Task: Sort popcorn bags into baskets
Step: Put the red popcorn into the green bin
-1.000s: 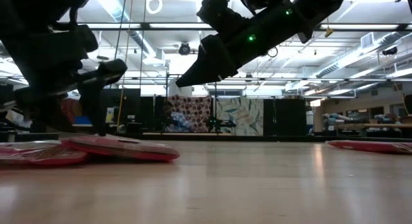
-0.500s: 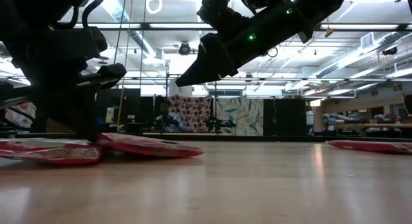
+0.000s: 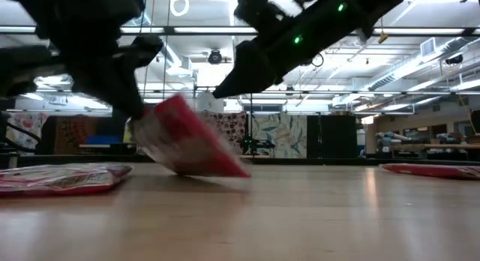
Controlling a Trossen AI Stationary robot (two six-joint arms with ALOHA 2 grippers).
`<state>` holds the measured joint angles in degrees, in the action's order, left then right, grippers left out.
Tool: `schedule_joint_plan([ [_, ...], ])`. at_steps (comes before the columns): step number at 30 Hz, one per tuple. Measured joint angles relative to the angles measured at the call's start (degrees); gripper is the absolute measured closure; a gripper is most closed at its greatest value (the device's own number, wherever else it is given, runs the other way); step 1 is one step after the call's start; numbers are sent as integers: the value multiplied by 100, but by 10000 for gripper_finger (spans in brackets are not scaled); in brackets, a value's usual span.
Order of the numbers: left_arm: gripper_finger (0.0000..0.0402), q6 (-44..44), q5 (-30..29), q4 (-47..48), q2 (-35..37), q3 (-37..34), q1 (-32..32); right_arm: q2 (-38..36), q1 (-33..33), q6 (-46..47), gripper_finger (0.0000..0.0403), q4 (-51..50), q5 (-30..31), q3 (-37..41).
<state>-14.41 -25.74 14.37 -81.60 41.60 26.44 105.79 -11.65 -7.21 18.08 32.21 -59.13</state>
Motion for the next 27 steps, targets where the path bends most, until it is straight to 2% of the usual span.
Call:
schedule_joint_plan([
  [4, 400, -295, -23, -68, -1, 289, -31, -306, -259, -44, 234, -407, 714, 0],
  [9, 401, -696, -236, -89, -9, 667, -227, -753, -651, 172, 234, -1101, 1193, 0],
  [15, 401, -1302, -29, -539, -57, 1081, -526, -1423, -1160, 721, 234, -2316, 2122, 2],
  [22, 401, -1680, 740, -1879, -101, 1113, -852, -2550, -1587, 1899, 235, -4070, 2603, 2],
  [27, 402, -2022, 954, -2269, -468, 1380, -970, -3419, -1661, 2311, 238, -4675, 2634, 2],
])
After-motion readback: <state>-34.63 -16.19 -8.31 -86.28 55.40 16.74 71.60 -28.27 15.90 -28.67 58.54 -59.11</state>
